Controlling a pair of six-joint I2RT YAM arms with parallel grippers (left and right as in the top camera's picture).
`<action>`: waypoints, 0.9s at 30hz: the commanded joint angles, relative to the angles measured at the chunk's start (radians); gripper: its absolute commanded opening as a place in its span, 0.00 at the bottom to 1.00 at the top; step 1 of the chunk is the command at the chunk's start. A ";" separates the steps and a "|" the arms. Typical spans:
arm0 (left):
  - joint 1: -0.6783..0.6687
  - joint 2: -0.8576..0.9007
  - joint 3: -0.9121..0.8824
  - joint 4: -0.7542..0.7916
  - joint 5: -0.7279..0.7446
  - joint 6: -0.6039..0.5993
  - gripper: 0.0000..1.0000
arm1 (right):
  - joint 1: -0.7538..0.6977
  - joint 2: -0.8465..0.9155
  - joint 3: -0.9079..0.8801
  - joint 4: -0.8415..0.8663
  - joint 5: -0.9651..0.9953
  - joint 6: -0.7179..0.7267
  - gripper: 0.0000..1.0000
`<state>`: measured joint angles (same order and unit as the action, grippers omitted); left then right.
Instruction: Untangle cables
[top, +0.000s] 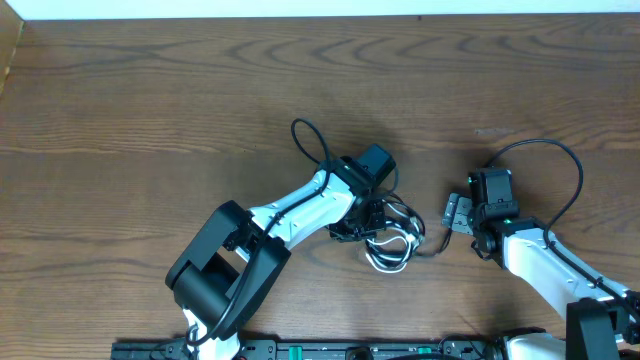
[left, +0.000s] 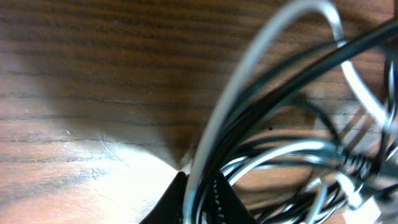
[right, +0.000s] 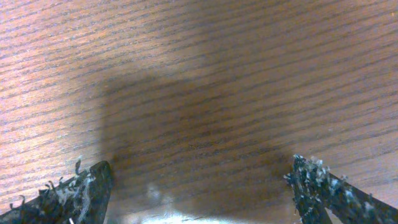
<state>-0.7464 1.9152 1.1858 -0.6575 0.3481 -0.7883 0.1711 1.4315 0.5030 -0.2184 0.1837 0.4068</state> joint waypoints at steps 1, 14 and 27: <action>0.014 -0.001 -0.004 -0.007 -0.035 0.010 0.08 | -0.013 0.061 -0.066 -0.043 -0.010 0.000 0.88; 0.037 -0.106 0.000 -0.002 -0.035 0.250 0.08 | -0.013 0.055 -0.043 0.018 -0.274 -0.147 0.94; 0.036 -0.137 0.000 -0.014 -0.031 0.318 0.08 | -0.012 -0.049 0.066 0.003 -0.852 -0.338 0.96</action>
<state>-0.7143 1.7916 1.1858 -0.6689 0.3298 -0.4957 0.1627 1.4113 0.5468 -0.2024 -0.4934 0.1307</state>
